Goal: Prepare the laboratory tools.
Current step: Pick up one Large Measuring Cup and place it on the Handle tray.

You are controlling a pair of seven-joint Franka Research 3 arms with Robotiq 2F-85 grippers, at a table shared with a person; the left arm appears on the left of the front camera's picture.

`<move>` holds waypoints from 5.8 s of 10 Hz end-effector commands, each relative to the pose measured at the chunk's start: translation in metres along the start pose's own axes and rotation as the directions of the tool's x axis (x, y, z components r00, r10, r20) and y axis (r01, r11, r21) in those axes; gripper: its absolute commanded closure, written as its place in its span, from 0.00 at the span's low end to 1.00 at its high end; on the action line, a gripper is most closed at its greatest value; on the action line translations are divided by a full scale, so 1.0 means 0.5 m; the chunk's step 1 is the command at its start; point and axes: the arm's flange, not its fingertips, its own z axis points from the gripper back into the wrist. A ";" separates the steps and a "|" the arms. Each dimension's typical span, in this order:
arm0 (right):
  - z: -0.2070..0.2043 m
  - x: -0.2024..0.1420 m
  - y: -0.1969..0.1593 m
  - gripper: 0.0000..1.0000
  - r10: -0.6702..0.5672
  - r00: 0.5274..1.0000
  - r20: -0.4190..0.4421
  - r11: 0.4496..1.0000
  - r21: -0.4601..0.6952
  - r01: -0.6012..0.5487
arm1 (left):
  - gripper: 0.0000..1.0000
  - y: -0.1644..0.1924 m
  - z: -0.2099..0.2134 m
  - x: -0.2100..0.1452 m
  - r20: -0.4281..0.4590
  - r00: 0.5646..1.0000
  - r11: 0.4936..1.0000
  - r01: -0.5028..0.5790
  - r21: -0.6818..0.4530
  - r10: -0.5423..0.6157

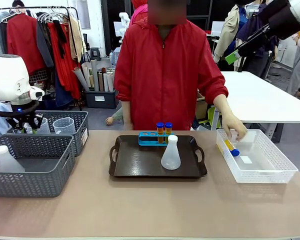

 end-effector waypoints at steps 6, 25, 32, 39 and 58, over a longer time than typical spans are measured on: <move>0.001 0.000 0.001 0.00 0.000 1.000 0.009 1.000 0.008 0.000 | 1.00 0.007 0.041 -0.003 0.027 1.000 1.000 -0.005 -0.008 0.005; 0.001 0.000 0.001 0.00 0.000 1.000 0.009 1.000 0.008 0.000 | 1.00 -0.101 0.632 -0.145 0.052 0.894 0.890 0.447 -0.093 -0.444; 0.001 0.000 0.001 0.00 0.000 1.000 0.009 1.000 0.008 0.000 | 1.00 -0.196 0.812 -0.153 0.189 0.646 0.640 0.762 -0.102 -0.739; 0.001 0.000 0.001 0.00 0.000 1.000 0.009 1.000 0.008 0.000 | 1.00 -0.406 0.900 -0.188 0.301 0.249 0.245 0.968 -0.054 -0.920; 0.001 0.000 0.001 0.00 0.000 1.000 0.009 1.000 0.008 0.000 | 1.00 -0.458 0.803 -0.232 0.282 0.214 0.195 0.976 -0.094 -0.935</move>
